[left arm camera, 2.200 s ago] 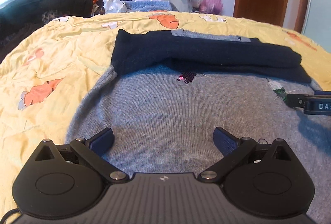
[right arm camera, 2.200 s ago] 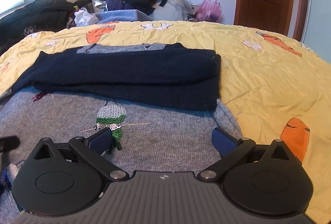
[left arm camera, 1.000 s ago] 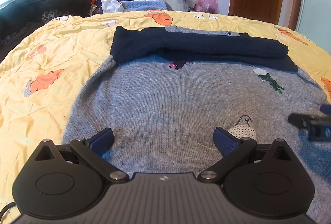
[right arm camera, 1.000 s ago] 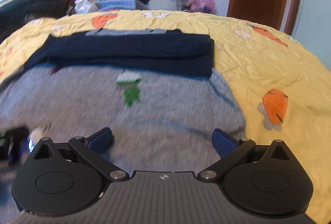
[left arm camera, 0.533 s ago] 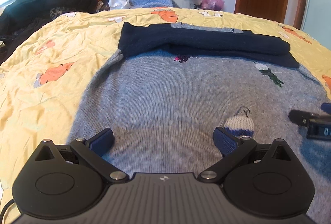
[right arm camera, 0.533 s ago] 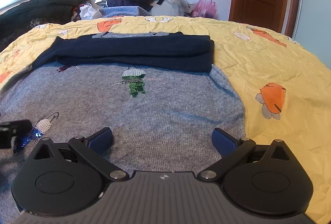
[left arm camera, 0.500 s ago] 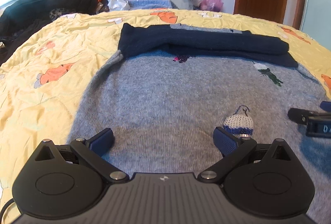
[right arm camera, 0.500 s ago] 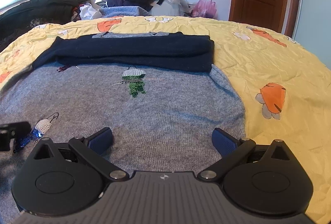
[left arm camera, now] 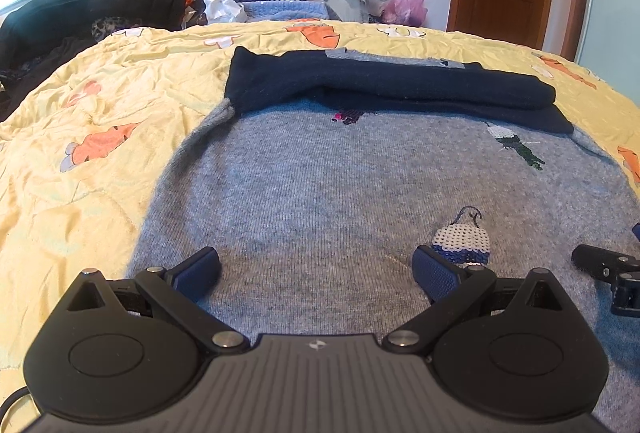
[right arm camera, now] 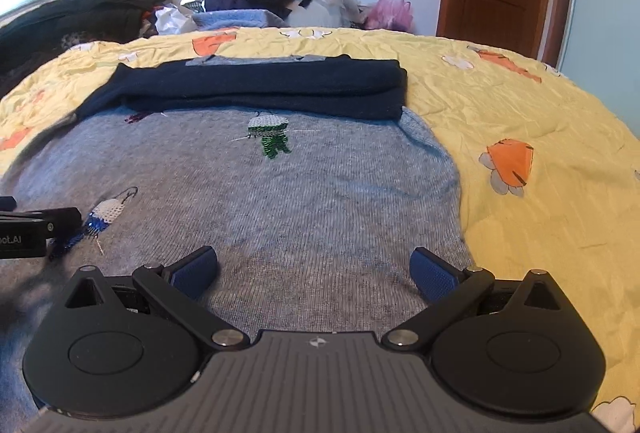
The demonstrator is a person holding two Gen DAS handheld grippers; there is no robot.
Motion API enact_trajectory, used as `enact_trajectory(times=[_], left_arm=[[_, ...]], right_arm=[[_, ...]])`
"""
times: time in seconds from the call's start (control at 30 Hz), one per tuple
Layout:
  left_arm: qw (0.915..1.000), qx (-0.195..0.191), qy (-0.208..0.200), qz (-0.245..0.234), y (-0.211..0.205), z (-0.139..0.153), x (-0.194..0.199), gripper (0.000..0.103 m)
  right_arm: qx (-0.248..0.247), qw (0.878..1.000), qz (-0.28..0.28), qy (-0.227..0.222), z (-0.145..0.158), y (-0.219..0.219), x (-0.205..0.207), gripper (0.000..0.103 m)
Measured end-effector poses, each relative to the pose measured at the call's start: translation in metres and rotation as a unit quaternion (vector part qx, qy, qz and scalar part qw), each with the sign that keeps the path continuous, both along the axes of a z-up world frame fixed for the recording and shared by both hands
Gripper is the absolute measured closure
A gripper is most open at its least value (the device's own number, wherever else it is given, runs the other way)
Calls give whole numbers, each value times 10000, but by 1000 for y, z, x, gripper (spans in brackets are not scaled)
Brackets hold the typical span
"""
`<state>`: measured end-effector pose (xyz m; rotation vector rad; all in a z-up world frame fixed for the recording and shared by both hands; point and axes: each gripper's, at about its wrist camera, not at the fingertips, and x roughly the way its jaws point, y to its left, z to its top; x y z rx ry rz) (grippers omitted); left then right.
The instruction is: Fold small clothes
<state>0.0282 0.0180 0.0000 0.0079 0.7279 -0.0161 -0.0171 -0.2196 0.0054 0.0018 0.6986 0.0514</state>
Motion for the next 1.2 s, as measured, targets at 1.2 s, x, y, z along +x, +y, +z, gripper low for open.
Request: enact_trajectory(times=[1.2], left_arm=[[9999,14,19,-105,7,1,-54,0]], right_arm=[[3,10000,15,1,0,3,-25,0]])
